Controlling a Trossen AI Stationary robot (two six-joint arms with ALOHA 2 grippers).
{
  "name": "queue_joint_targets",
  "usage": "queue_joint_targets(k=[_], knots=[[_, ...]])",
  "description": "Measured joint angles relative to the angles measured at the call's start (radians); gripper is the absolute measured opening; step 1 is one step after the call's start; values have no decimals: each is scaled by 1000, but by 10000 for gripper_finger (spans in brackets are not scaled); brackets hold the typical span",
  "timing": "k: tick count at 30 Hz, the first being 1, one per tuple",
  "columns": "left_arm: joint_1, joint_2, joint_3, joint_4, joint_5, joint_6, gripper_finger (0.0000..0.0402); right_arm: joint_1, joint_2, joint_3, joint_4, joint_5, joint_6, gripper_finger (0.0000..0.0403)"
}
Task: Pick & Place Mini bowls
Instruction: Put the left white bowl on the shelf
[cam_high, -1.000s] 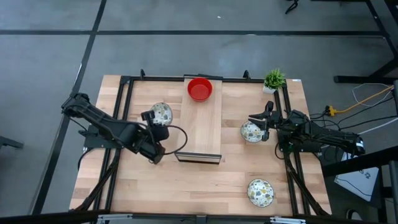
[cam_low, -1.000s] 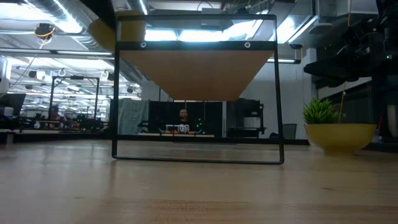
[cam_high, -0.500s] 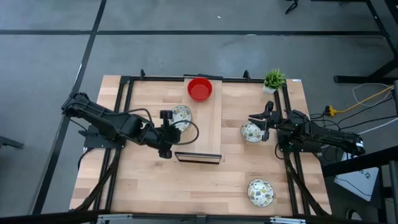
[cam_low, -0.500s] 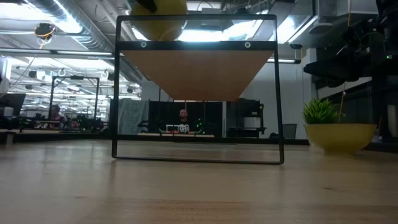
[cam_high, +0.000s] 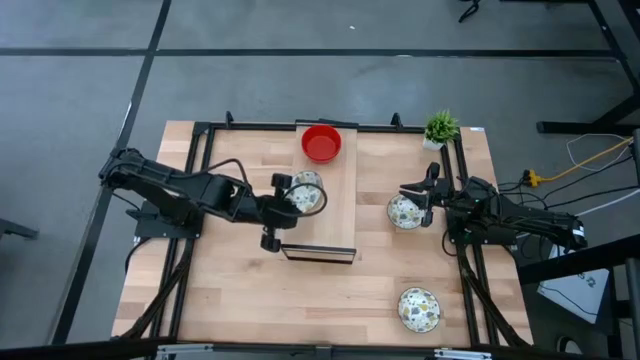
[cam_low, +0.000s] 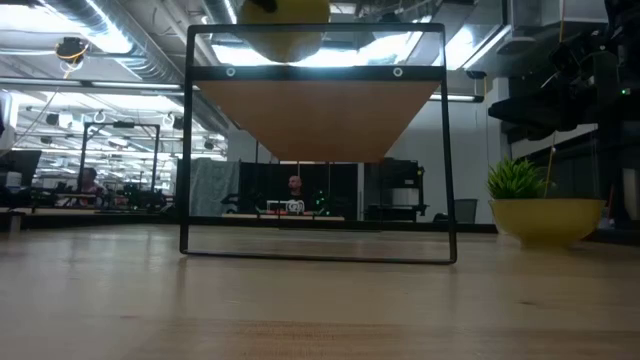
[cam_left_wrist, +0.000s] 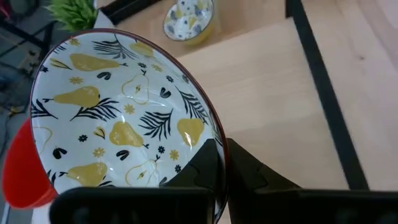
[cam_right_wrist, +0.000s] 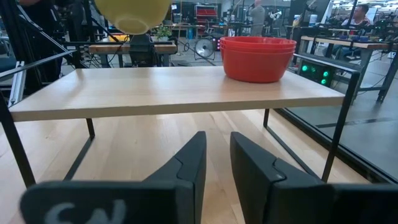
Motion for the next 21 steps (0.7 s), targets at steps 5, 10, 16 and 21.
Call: queue_joint_targets(k=[5,10,16,21], knots=[[38,0,0,-8,31,9,6,0,0,0,0,0,0,75],[80,2,9,-28,87,24,6,0,0,0,0,0,0,75],[106,100,174,-195,107,8,6,0,0,0,0,0,0,75],[106,253,354,-329,183,15,6,0,0,0,0,0,0,75]])
